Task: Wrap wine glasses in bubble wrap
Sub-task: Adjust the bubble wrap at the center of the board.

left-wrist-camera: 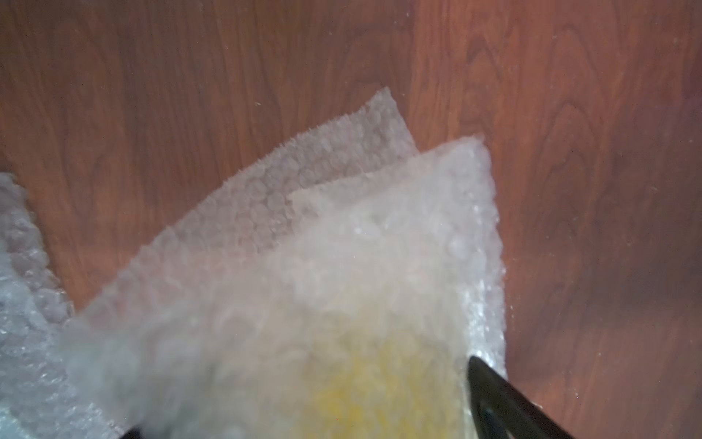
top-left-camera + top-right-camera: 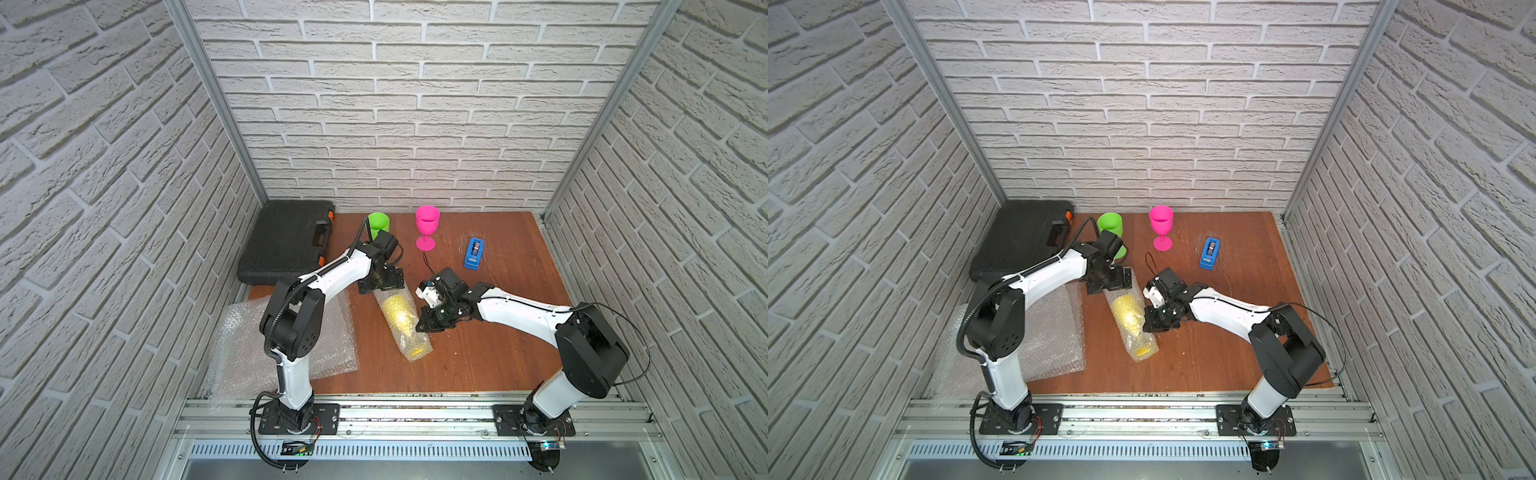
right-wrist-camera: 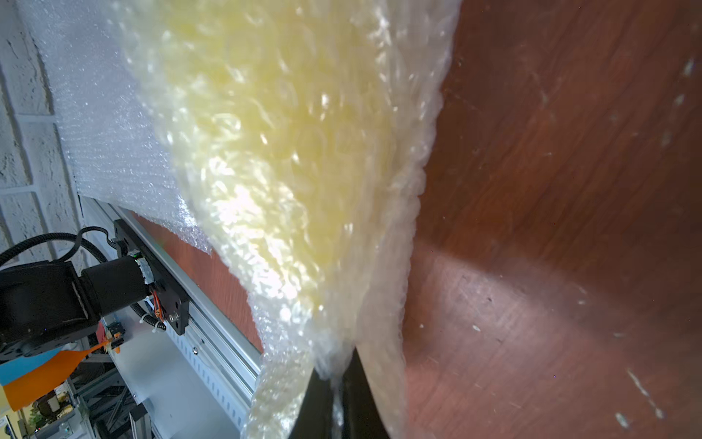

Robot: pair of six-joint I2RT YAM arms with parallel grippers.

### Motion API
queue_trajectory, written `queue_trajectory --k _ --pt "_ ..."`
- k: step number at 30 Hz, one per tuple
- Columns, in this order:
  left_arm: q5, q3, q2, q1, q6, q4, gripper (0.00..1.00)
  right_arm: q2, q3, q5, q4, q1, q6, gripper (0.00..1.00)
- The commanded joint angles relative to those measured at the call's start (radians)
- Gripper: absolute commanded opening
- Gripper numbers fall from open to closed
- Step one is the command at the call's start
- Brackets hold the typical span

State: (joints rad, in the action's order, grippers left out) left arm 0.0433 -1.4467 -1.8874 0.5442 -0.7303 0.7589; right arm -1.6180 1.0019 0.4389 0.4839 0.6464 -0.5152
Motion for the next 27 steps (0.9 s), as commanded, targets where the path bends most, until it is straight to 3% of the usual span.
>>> queue_trajectory --k 1,10,16,22,27 --pt "-0.021 -0.007 -0.05 -0.033 0.029 0.027 0.98 0.049 0.025 -0.02 0.079 0.008 0.06 0.03" --pt "-0.001 0.02 -0.084 -0.137 0.096 0.038 0.93 0.1 0.1 -0.181 0.262 0.007 0.213 0.03" --pt "-0.036 0.036 0.08 -0.211 0.177 0.009 0.91 0.174 0.119 -0.296 0.281 0.007 0.403 0.03" --pt "-0.051 -0.002 0.262 -0.215 0.406 -0.001 0.91 0.222 0.113 -0.444 0.295 0.012 0.761 0.03" --pt "0.035 0.054 0.386 -0.212 0.554 -0.096 0.9 0.232 0.099 -0.481 0.271 0.013 1.062 0.03"
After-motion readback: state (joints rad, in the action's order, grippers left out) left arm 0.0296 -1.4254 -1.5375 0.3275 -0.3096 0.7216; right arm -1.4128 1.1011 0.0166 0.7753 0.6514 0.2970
